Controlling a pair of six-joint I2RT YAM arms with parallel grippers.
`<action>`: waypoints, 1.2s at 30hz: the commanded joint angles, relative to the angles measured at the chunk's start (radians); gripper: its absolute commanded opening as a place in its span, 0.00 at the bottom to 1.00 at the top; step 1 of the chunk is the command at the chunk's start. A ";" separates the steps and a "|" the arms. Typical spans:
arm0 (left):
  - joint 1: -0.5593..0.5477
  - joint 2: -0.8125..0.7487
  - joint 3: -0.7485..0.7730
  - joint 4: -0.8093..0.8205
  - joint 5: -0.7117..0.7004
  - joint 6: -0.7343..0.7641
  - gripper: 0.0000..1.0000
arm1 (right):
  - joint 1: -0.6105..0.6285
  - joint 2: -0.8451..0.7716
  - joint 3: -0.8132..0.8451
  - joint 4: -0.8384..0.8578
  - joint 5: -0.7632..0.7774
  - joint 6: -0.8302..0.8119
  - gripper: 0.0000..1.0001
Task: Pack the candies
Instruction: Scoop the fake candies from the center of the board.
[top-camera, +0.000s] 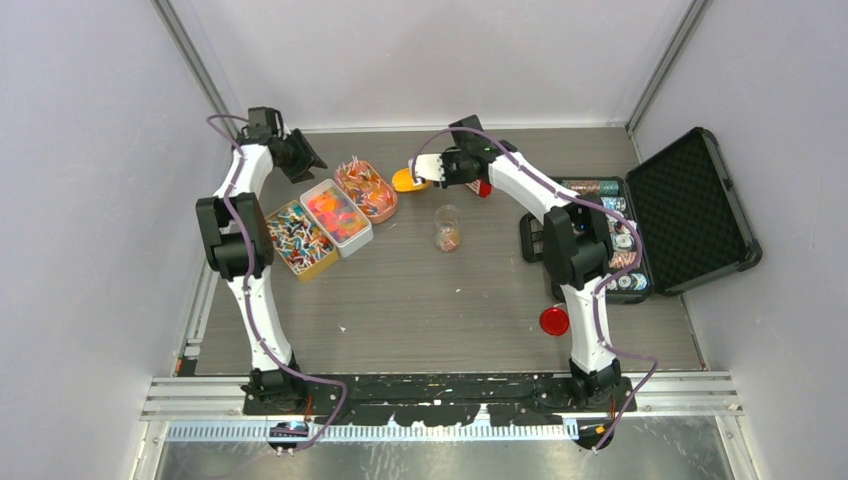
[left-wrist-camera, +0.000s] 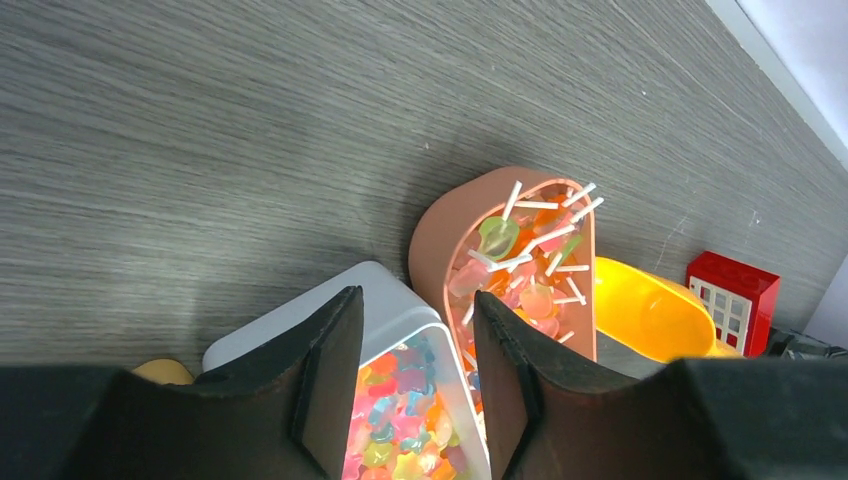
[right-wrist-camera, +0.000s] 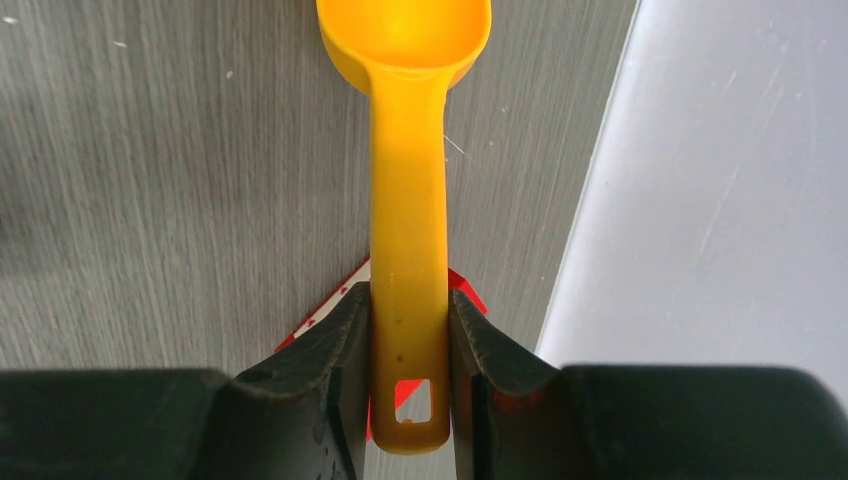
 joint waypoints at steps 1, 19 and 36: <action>0.015 0.021 0.061 -0.045 -0.007 0.040 0.45 | -0.014 0.022 0.032 -0.017 -0.115 0.007 0.00; 0.021 0.062 0.074 -0.026 0.033 0.033 0.38 | -0.105 0.086 0.004 0.145 -0.303 0.236 0.00; 0.023 0.005 0.122 -0.061 0.023 0.010 0.55 | -0.153 0.044 -0.020 0.330 -0.423 0.457 0.00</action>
